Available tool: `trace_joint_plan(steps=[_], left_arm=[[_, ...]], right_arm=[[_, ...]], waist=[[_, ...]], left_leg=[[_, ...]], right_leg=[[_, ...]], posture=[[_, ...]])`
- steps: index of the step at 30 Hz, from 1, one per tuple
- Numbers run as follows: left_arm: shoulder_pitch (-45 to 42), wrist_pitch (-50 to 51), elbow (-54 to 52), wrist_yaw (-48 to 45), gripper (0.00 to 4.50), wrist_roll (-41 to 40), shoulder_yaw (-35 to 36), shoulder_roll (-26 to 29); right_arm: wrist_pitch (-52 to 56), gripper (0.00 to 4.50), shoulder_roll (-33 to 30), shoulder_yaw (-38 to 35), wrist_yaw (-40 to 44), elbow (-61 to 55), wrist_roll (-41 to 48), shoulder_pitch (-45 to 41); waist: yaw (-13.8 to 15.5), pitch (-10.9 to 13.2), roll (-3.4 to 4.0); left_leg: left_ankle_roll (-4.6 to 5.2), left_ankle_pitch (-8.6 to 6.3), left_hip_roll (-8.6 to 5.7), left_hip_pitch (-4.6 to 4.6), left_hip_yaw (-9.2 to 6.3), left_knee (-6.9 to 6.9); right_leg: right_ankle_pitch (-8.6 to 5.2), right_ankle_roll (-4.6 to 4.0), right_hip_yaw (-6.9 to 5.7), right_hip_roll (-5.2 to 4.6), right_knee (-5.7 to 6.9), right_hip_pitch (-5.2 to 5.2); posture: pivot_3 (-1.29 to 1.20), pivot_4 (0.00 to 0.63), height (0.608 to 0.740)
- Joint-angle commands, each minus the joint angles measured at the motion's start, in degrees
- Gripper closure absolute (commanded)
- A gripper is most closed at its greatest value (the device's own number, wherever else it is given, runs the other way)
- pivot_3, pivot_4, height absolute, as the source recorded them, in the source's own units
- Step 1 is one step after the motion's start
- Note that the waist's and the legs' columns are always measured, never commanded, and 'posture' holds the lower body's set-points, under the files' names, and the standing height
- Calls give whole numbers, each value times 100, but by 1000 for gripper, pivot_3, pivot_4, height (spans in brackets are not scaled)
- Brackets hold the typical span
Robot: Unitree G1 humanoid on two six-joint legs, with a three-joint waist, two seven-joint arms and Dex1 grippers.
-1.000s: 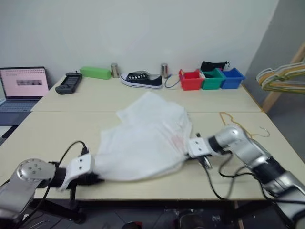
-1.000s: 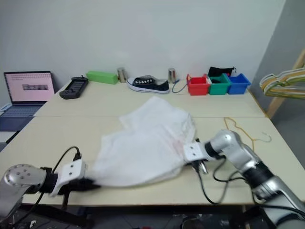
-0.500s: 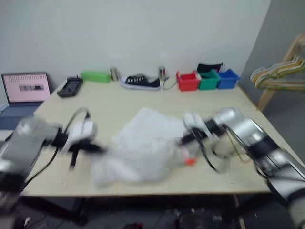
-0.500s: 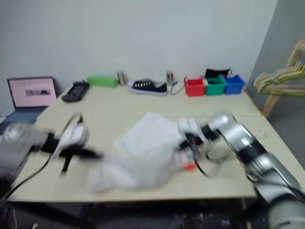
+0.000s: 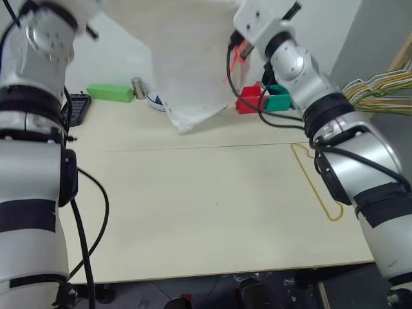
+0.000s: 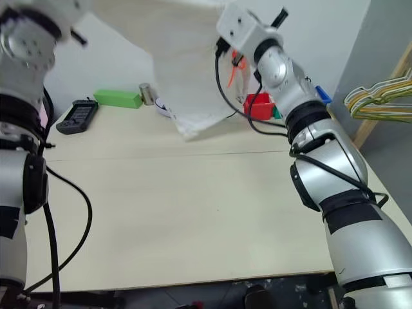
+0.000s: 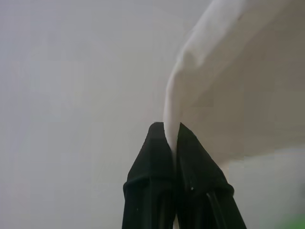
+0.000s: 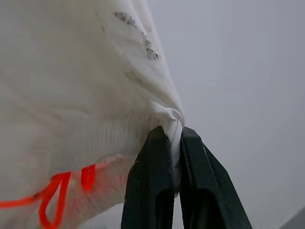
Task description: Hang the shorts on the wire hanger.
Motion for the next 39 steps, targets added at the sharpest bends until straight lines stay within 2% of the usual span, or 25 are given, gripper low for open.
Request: trace_joint_plan(steps=[1,4,6,8,11,12,13,15,16,19,24,30,34,39], left_arm=[[2195,890,-2066,-2727,4442,-1119,338,701],[4942,2578,-5125,-4311,4442,-2273,866,1693],[6200,3373,-6396,-4712,4442,-2735,1360,2136],[6925,3763,-6971,-4851,4442,-2903,1734,2410],[7619,3861,-7176,-5022,4442,-2917,2036,2662],[7804,3764,-7167,-5037,4442,-2869,2094,2693],[7972,3655,-7150,-5023,4442,-2798,2142,2709],[8230,3490,-7156,-5010,4442,-2725,2222,2689],[8403,3412,-7200,-5050,4442,-2710,2247,2693],[8877,3209,-7431,-5213,4442,-2763,2307,2693],[9203,3149,-7625,-5263,4442,-2760,2301,2636],[9322,3040,-7685,-5317,4442,-2700,2183,2626],[8984,2834,-7483,-5195,4442,-2489,1867,2474],[8518,2760,-7344,-5216,4442,-2338,1520,2283]], right_arm=[[-199,4500,153,-109,1756,-174,151,865],[-86,4500,255,-141,3036,-615,314,1773],[95,4500,309,-187,3546,-976,392,2267],[231,4500,265,-95,4021,-1516,378,2746],[551,4500,61,132,4836,-2677,345,3525],[710,4500,-71,203,5110,-3162,344,3789],[919,4500,-197,254,5337,-3643,357,4042],[1432,4500,-466,316,5727,-4558,396,4495],[1699,4500,-687,375,5974,-5092,390,4756],[2505,4500,-1246,449,6421,-6435,328,5387],[3805,4500,-1695,430,6705,-7946,511,5939],[4856,4500,-1879,480,6831,-8778,843,6149],[5559,4500,-2142,563,7204,-9328,1309,6231],[6063,4500,-2284,617,7275,-9508,1694,6209]], waist=[[-105,2,1],[-260,24,-36],[-284,21,-53],[-158,38,-64],[55,60,-52],[112,77,-40],[159,95,-35],[250,100,-15],[283,105,-19],[332,111,-12],[388,99,-33],[438,98,-37],[460,100,-36],[466,108,-64]], left_leg=[[0,0,0,-1,-4,2],[-1,2,-1,-14,-16,20],[-2,1,25,-14,-39,29],[-4,3,50,-14,-48,37],[25,20,48,11,-75,39],[36,27,57,49,-84,38],[36,27,62,113,-85,32],[1,4,70,222,-84,19],[-7,-1,70,237,-91,19],[-13,-5,72,204,-113,18],[-9,-2,74,191,-61,21],[27,20,84,192,-17,22],[17,9,84,177,-3,21],[22,-20,84,172,5,22]], right_leg=[[0,0,0,3,13,-2],[0,-1,-1,3,64,-16],[3,-6,2,16,85,-12],[-4,-18,-14,26,79,-4],[-13,-45,-40,70,81,28],[-21,-46,-48,83,74,75],[-45,-89,-46,89,68,133],[-70,-115,-43,83,40,216],[-71,-119,-39,50,27,234],[-68,-123,-54,31,-12,224],[-58,-104,-48,15,-15,207],[-50,-89,-51,40,-2,189],[-55,-89,-46,44,-6,180],[-66,-83,-42,44,-13,184]], posture=[[-72,13,740],[-57,19,740],[-54,19,740],[-42,20,740],[-43,22,740],[-43,23,740],[-45,25,740],[-48,25,740],[-52,28,740],[-59,34,740],[-82,41,740],[-89,42,740],[-98,45,740],[-103,48,740]])
